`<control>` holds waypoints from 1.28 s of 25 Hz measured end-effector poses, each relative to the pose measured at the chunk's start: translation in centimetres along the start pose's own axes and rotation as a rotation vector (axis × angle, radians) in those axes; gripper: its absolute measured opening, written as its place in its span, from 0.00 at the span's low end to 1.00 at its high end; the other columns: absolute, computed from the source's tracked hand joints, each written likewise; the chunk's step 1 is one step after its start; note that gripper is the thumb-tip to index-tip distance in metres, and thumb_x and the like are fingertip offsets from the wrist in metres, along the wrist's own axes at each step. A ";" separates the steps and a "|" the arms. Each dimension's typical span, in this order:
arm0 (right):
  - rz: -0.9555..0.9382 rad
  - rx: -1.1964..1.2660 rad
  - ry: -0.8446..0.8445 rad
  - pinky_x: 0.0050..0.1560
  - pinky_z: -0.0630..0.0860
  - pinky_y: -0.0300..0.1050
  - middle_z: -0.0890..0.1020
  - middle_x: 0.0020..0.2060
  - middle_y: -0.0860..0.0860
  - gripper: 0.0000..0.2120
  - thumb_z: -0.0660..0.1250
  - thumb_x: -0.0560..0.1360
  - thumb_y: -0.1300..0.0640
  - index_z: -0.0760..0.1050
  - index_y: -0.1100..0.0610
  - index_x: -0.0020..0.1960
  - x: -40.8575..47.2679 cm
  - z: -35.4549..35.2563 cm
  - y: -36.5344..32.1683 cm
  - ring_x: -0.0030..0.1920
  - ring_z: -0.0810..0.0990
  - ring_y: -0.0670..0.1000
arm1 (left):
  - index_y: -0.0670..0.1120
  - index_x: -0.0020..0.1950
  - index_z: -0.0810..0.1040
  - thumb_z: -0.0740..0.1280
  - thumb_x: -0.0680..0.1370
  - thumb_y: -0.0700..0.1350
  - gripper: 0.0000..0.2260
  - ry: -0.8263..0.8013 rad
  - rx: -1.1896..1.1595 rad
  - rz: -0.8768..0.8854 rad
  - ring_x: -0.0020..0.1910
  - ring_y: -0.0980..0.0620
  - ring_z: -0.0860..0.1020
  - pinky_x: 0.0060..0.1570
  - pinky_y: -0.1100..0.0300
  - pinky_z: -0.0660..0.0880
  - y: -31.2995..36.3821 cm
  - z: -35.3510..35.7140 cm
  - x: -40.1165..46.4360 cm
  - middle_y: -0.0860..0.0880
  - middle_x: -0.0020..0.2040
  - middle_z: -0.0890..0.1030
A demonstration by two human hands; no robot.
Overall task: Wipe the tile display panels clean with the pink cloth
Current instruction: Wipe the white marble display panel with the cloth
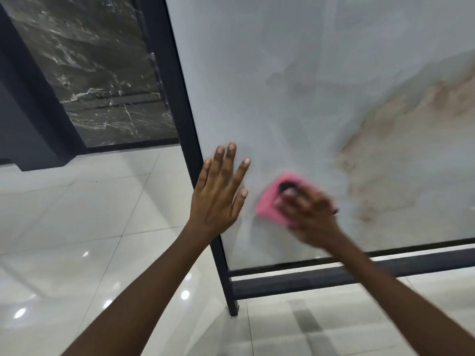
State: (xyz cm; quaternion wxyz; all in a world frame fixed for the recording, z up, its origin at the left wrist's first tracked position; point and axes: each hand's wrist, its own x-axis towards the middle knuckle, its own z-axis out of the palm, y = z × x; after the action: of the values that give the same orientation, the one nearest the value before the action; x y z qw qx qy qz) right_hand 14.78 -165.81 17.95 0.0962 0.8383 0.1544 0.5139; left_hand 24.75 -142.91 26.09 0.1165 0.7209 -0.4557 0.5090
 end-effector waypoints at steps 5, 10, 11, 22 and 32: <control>0.673 0.027 0.364 0.70 0.53 0.48 0.56 0.74 0.57 0.35 0.58 0.74 0.48 0.50 0.41 0.78 1.7 -2.0 2.9 0.71 0.59 0.60 | 0.45 0.80 0.46 0.49 0.82 0.52 0.28 0.090 0.232 0.034 0.79 0.45 0.45 0.76 0.52 0.47 -1.1 2.9 -0.8 0.42 0.80 0.42; -0.317 -0.186 -0.301 0.72 0.52 0.55 0.57 0.77 0.46 0.34 0.62 0.74 0.55 0.56 0.49 0.78 -5.9 7.9 -11.6 0.78 0.54 0.52 | 0.44 0.80 0.46 0.46 0.83 0.52 0.27 0.132 0.231 0.046 0.79 0.45 0.45 0.76 0.51 0.47 -1.1 3.3 -1.1 0.43 0.79 0.42; -0.511 -0.232 -0.443 0.76 0.46 0.56 0.58 0.77 0.44 0.35 0.62 0.73 0.57 0.56 0.49 0.78 -7.6 8.5 -12.2 0.77 0.55 0.51 | 0.45 0.80 0.45 0.46 0.83 0.52 0.27 0.123 0.244 0.040 0.79 0.45 0.44 0.76 0.52 0.47 -1.2 3.3 -1.1 0.43 0.79 0.41; 0.170 -0.006 0.185 0.71 0.61 0.52 0.53 0.79 0.45 0.30 0.58 0.77 0.54 0.58 0.50 0.78 7.2 -11.2 14.8 0.76 0.59 0.57 | 0.48 0.80 0.43 0.53 0.82 0.51 0.30 0.103 -0.035 -0.233 0.78 0.49 0.41 0.76 0.52 0.42 0.9 -0.7 5.5 0.46 0.80 0.40; -0.331 -0.189 -0.618 0.77 0.41 0.42 0.62 0.73 0.35 0.49 0.68 0.70 0.49 0.38 0.47 0.79 -14.5 1.6 -2.5 0.78 0.47 0.43 | 0.38 0.78 0.52 0.53 0.81 0.52 0.29 0.181 0.151 -0.246 0.77 0.48 0.37 0.76 0.47 0.43 0.4 1.2 6.7 0.33 0.75 0.57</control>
State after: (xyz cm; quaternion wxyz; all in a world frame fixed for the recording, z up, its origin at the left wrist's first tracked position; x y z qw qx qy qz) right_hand 9.67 -168.69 4.36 0.2974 0.9051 0.2034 0.2259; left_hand 25.63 -147.57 31.05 0.1640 0.7292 -0.3122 0.5865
